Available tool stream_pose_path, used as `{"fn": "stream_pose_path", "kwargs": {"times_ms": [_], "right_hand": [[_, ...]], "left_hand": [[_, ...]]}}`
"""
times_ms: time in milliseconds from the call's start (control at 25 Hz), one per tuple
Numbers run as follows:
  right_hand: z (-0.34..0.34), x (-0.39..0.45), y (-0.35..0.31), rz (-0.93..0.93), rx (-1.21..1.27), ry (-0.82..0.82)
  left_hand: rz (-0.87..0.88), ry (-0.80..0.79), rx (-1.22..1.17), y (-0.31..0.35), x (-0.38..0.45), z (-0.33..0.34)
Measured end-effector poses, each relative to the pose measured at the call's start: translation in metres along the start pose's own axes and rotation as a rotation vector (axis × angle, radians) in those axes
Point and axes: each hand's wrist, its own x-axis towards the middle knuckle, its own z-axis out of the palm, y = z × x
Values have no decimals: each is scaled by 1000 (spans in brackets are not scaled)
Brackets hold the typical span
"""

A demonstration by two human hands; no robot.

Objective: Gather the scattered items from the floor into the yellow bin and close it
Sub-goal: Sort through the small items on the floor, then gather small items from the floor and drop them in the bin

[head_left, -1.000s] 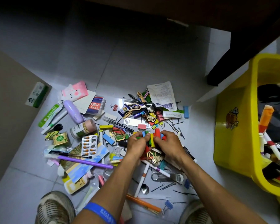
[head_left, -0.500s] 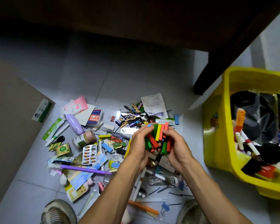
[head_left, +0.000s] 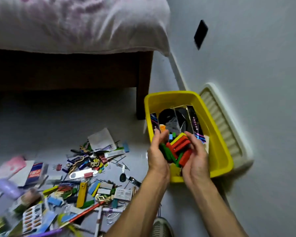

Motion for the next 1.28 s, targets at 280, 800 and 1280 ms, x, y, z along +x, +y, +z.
{"fn": "stream_pose_path", "kwargs": {"times_ms": [280, 800, 1280], "right_hand": [[-12, 11, 31, -54, -20, 17], [50, -48, 183, 244, -746, -454], [52, -19, 292, -411, -1993, -987]], "left_hand": [[130, -28, 121, -3, 10, -29], [103, 581, 431, 43, -12, -263], [218, 276, 1672, 40, 45, -331]]}}
